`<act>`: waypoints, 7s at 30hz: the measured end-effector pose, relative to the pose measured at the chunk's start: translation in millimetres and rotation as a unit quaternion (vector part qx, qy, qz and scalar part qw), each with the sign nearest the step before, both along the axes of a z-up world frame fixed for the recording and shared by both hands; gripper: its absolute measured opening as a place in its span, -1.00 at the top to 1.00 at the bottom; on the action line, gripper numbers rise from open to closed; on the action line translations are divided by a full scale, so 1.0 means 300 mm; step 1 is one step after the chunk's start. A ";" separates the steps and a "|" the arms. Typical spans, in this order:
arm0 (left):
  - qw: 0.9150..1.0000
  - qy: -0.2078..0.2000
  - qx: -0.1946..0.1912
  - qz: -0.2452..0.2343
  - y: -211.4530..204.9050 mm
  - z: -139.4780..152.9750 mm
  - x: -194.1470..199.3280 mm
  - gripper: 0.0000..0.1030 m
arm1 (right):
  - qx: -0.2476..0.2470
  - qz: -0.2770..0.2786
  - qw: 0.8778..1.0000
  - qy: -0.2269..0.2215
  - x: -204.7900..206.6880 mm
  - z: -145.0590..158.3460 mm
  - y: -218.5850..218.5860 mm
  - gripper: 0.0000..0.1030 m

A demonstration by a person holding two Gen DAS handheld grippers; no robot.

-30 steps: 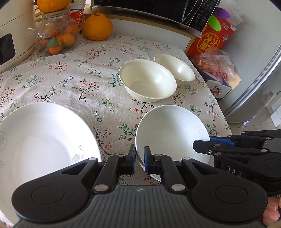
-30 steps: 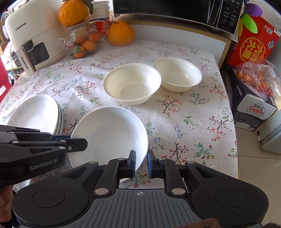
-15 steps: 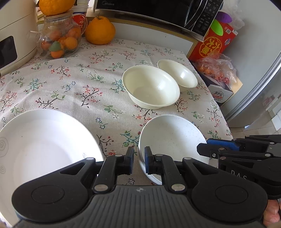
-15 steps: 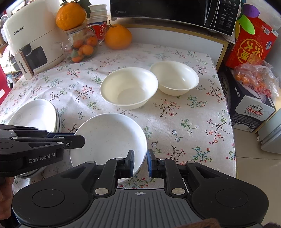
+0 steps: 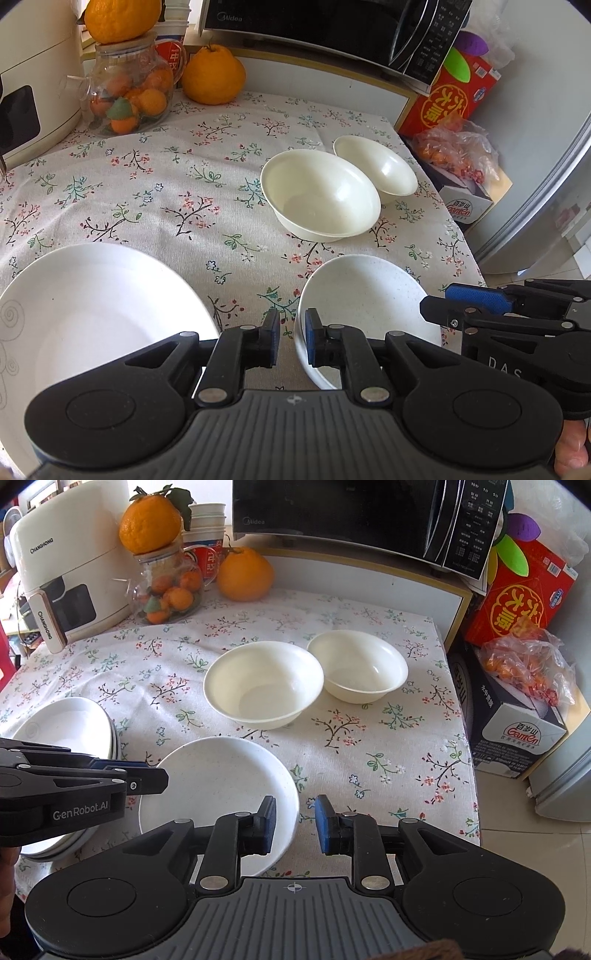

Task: Organize plates and bowls

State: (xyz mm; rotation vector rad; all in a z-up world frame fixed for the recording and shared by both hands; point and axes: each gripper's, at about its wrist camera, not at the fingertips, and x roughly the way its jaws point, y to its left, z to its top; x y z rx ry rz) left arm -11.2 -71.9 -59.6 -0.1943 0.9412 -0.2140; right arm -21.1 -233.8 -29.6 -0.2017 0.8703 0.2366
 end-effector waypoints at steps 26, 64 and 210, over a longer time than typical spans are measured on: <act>0.999 -0.043 0.027 0.012 0.024 0.058 0.244 0.38 | 0.205 -0.161 0.965 0.038 0.210 -0.009 -0.233 0.09; 0.997 -0.046 0.067 -0.005 0.005 -0.024 0.342 0.41 | 0.193 -0.135 0.971 0.046 0.351 -0.100 -0.103 0.65; 1.000 -0.019 -0.011 -0.022 0.059 0.090 0.059 0.73 | 0.219 -0.153 0.963 0.034 -0.002 0.023 -0.249 0.55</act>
